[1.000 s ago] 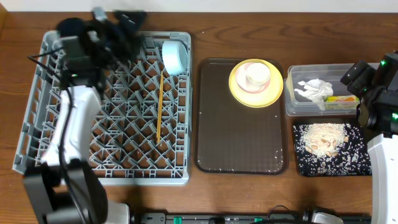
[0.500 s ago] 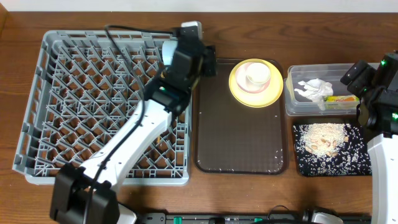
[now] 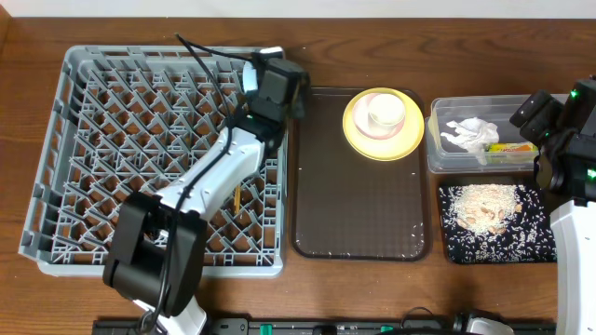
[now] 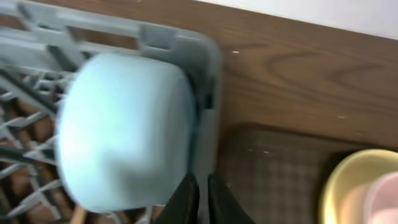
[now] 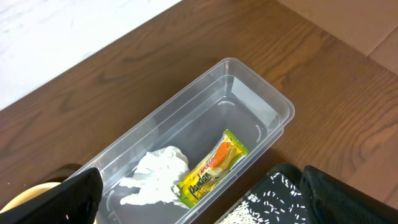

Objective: Sort waste into correct bins and load items into the dishwasher rack

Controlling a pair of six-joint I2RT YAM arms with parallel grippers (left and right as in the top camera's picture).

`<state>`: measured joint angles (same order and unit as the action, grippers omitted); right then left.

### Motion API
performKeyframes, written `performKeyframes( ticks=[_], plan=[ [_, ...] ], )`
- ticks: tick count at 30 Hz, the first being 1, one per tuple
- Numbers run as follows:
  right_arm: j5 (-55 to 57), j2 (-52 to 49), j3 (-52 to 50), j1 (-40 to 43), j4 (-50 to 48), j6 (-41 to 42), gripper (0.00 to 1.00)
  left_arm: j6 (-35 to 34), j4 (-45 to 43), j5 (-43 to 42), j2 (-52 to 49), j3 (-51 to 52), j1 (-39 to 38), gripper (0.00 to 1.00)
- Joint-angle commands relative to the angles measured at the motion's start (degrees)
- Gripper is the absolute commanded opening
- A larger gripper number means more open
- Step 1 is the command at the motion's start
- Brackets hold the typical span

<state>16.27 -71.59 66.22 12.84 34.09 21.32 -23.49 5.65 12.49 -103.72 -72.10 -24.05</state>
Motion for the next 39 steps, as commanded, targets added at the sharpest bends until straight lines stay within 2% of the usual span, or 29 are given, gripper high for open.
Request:
performKeyframes(
  ticks=[1,11,18,23,28,39],
  plan=[
    [0.2,0.3,0.4,0.3,0.1,-0.2,0.99,1.0,0.5,1.7,0.3,-1.2,1.8,0.12],
    [0.2,0.3,0.4,0.3,0.1,-0.2,0.99,1.2,1.5,1.1,1.0,-1.3,3.8,0.13],
    [0.2,0.3,0.4,0.3,0.3,-0.2,0.99,-0.2,-1.2,-10.6,2.7,-1.3,3.4,0.09],
    [0.2,0.3,0.4,0.3,0.5,-0.2,0.99,-0.1,-1.8,-8.8,0.1,-1.3,3.1,0.09],
    [0.2,0.3,0.4,0.3,0.7,-0.2,0.99,-0.1,-2.6,0.0,-2.7,-1.3,3.5,0.09],
    [0.2,0.3,0.4,0.3,1.7,-0.2,0.99,3.5,-2.3,0.2,-1.8,-1.3,5.2,0.08]
  ],
)
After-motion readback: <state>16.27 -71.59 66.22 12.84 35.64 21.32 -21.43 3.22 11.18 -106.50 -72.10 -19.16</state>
